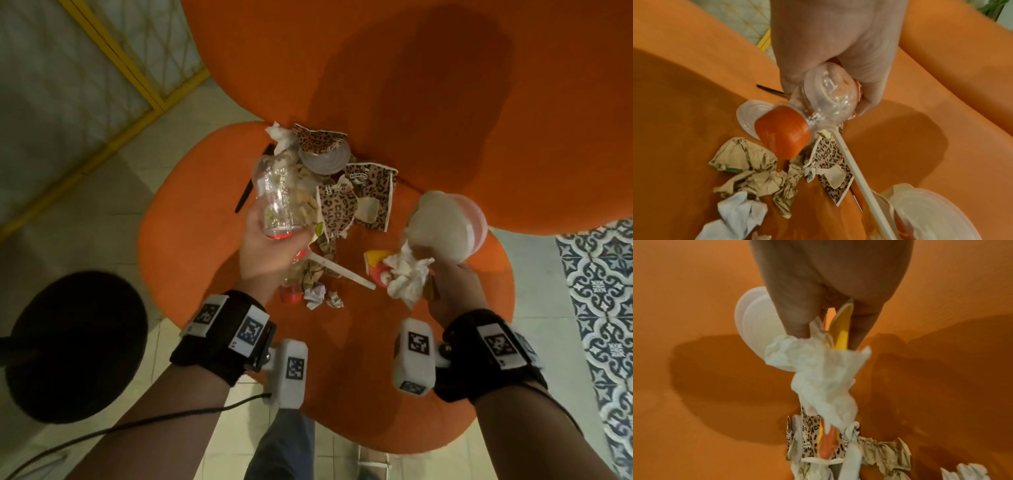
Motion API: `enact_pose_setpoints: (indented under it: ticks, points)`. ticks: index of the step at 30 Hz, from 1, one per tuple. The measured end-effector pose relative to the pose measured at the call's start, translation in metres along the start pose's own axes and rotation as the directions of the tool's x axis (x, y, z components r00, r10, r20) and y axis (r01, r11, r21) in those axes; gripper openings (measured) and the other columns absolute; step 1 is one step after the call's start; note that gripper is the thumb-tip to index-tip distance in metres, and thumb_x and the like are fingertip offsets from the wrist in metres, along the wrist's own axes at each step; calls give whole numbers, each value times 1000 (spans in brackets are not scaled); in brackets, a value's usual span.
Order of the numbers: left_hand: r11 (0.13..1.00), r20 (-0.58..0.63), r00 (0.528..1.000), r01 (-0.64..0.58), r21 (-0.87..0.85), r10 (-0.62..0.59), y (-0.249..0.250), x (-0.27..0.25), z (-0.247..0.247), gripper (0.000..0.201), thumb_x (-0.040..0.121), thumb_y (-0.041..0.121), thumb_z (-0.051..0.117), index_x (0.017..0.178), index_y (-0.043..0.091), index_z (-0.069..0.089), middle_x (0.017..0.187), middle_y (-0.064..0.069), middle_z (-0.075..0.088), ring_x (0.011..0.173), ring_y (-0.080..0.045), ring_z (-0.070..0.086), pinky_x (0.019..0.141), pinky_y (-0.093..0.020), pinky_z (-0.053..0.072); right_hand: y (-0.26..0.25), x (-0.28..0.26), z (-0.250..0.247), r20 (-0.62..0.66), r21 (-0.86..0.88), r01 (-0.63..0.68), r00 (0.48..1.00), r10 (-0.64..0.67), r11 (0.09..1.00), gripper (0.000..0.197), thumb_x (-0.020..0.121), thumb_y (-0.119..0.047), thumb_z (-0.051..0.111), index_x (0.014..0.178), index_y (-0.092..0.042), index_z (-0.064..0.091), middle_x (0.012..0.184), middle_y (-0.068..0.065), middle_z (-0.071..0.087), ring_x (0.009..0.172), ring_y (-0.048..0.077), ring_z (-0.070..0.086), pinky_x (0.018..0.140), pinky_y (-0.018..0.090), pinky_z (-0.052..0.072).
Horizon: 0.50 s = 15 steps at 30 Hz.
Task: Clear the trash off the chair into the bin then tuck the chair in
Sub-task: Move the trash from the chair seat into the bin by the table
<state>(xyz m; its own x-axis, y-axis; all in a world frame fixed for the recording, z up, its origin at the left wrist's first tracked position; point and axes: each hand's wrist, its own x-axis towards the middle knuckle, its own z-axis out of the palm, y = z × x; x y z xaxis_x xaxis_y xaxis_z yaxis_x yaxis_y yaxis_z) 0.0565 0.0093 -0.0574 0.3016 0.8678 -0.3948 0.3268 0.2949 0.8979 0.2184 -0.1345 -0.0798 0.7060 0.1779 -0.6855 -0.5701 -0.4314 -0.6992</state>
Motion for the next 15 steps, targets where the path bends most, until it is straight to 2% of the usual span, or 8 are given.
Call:
enact_pose_setpoints:
  ticks: [2,3,5,7,9,11,14,15]
  points:
    - [1000,-29,1000,-6,-29,5,3,-14,1,75,76,7,75,138,20,35,91,29,44,64,27,53,62,-3,48,4,-8,-12,48,-195,71,997,-63,978,62,86,-4,54,142,-28,37,137,12,52,125,33,47,93,29,37]
    - [999,-47,999,-1,-34,-1,2,-17,-1,76,75,9,77,137,23,35,96,26,49,76,19,59,70,-11,53,8,-3,-16,52,-134,45,998,-38,990,61,87,-5,54,141,-28,38,137,13,51,124,33,48,90,28,39]
    - [999,-82,996,26,-42,-30,3,-33,-4,81,72,16,79,138,29,34,111,23,47,95,-3,63,73,-26,56,1,-6,-23,150,125,-45,988,26,991,45,89,-6,56,131,-20,50,131,16,56,112,28,57,74,24,44]
    - [998,-110,993,40,-47,-45,2,-48,-9,84,71,21,80,138,34,31,119,20,40,105,-17,61,77,-36,55,2,-15,-34,184,94,27,982,-44,995,33,87,-12,61,120,-9,59,116,16,65,90,21,65,65,28,49]
    - [997,-156,987,31,-68,-41,0,-64,-16,84,72,22,79,139,33,31,120,18,38,114,-14,53,88,-37,51,2,-26,-35,222,-9,49,974,-45,999,39,84,-18,66,121,-11,59,111,11,67,91,24,64,75,35,52]
    - [994,-205,978,11,-105,-32,-6,-81,-28,83,73,18,78,141,30,31,123,19,40,109,-5,48,84,-23,46,3,-37,-35,273,-81,123,957,-97,989,37,82,-19,69,117,-12,61,106,8,68,89,21,65,76,33,55]
    - [985,-263,962,30,-168,-74,-21,-112,-55,84,73,18,79,141,28,31,127,16,46,97,0,57,77,-20,51,8,-67,-20,390,-102,137,917,-87,985,23,82,-19,70,103,-10,65,79,4,65,52,5,62,42,14,46]
    - [981,-285,954,35,-192,-90,-29,-123,-66,83,74,15,78,141,26,31,124,15,49,89,4,62,71,-19,54,13,-78,-11,424,-122,147,902,-82,982,18,82,-17,69,99,-11,65,76,3,64,45,2,59,39,12,43]
